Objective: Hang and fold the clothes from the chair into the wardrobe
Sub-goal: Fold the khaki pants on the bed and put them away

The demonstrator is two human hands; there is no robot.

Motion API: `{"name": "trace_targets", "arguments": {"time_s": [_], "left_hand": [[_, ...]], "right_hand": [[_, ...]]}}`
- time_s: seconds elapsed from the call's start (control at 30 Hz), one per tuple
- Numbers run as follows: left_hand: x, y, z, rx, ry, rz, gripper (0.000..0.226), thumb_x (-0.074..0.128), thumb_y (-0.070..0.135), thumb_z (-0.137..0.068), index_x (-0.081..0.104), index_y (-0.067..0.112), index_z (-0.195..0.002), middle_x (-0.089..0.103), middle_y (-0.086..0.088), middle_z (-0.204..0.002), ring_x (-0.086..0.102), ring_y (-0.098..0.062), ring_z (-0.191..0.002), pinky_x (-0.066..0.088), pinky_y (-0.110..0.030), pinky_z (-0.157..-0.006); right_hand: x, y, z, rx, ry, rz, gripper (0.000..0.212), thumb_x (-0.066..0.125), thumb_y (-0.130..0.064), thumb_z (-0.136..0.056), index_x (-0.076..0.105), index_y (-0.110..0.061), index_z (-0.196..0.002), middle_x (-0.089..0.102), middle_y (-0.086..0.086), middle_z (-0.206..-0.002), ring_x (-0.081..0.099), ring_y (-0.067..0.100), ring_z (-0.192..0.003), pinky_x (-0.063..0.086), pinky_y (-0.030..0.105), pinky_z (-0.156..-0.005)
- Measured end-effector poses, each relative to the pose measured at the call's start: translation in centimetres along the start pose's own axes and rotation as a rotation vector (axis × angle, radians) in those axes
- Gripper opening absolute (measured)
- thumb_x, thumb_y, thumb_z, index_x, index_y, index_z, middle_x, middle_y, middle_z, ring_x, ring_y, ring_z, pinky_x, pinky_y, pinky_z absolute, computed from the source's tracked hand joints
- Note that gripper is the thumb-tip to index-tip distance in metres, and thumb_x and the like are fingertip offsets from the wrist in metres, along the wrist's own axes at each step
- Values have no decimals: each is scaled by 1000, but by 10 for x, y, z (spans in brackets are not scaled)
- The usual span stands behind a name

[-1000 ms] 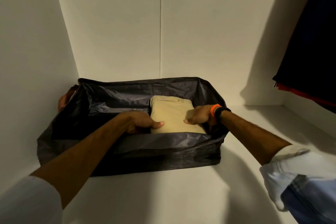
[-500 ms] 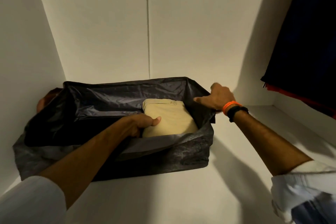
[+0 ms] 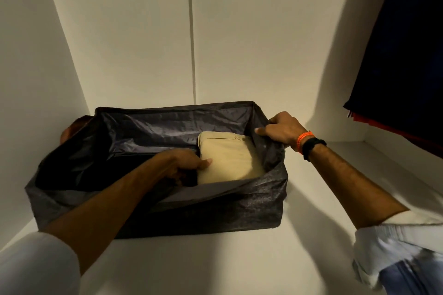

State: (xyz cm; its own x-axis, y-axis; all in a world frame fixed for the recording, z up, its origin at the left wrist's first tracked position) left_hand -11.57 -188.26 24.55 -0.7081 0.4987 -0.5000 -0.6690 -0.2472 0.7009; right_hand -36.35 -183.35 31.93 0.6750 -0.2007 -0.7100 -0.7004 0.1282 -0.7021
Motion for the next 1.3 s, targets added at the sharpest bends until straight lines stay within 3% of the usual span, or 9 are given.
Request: {"name": "trace_targets", "arguments": {"time_s": [0.2, 0.43, 0.6, 0.73, 0.83, 0.93, 1.0, 1.07, 1.3], "left_hand": [[-14, -13, 8, -53, 91, -550, 83, 37, 71, -90, 34, 15, -152, 34, -10, -157, 35, -28, -142, 26, -38, -118], [-23, -32, 11, -171, 89, -624, 102, 20, 86, -80, 36, 16, -152, 30, -11, -159, 31, -30, -145, 22, -44, -120], [-46, -45, 15, -54, 222, -569, 107, 38, 95, -63, 52, 22, -141, 50, -8, -146, 50, -27, -129, 35, -41, -113], [-34, -27, 16, 82, 207, -130, 41, 57, 39, -97, 61, 11, -128, 59, -14, -107, 57, -23, -84, 48, -35, -75], [-18, -23, 10, 62, 158, -75, 37, 64, 23, -95, 58, 1, -124, 54, -14, -89, 48, -18, -66, 41, -31, -59], [-12, -22, 10, 101, 333, -126, 62, 73, 24, -88, 43, 7, -140, 61, -14, -115, 61, -25, -94, 54, -36, -78], [-13, -15, 18, 240, 390, -356, 89, 71, 28, -88, 15, 19, -156, 32, -13, -156, 40, -32, -137, 38, -45, -112], [-13, -10, 23, 274, 286, -541, 82, 60, 36, -95, 8, 28, -157, 3, -6, -165, 15, -33, -149, 19, -48, -120], [-22, 1, 31, 193, 244, -566, 80, 66, 44, -90, 24, 23, -155, 27, -8, -160, 37, -28, -140, 33, -43, -114]], "right_hand": [[3, 14, 6, 214, -272, -289, 98, 67, -81, -62, 49, -22, -138, 51, 12, -137, 52, 43, -119, 53, 56, -87], [31, 34, 0, 226, -551, -609, 71, 75, -66, -71, 68, -16, -121, 68, 17, -122, 62, 38, -115, 44, 59, -103], [49, 21, 5, 254, -525, -521, 56, 67, -41, -83, 57, -12, -129, 64, 23, -122, 63, 47, -111, 51, 66, -89], [54, 14, 1, 247, -507, -527, 45, 56, -40, -86, 61, -8, -119, 62, 19, -106, 62, 43, -104, 52, 63, -89], [54, 15, 1, 245, -498, -541, 44, 56, -46, -85, 63, -11, -110, 63, 20, -105, 62, 47, -110, 52, 62, -89], [54, 15, 5, 219, -458, -572, 42, 53, -49, -87, 62, -14, -110, 67, 17, -100, 64, 44, -104, 57, 56, -82], [51, 16, 7, 183, -397, -553, 32, 50, -50, -90, 58, -19, -92, 64, 5, -66, 63, 34, -86, 58, 42, -64], [48, 14, 12, 160, -354, -523, 32, 46, -51, -94, 51, -22, -81, 51, -4, -43, 57, 28, -73, 51, 30, -50], [43, 11, 21, 126, -355, -514, 51, 38, -66, -93, 59, -21, -106, 57, 6, -92, 59, 29, -86, 52, 34, -58]]}}
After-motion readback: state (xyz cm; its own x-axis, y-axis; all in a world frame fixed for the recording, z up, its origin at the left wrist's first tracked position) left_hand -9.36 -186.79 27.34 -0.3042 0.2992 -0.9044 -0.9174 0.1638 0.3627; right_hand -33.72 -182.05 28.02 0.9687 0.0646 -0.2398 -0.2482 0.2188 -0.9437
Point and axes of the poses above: each hand's wrist, its own z-axis away from the middle knuckle, its own x-axis out of the palm, y = z × x, the point moved 1 cm from there along -z, towards the middle knuckle
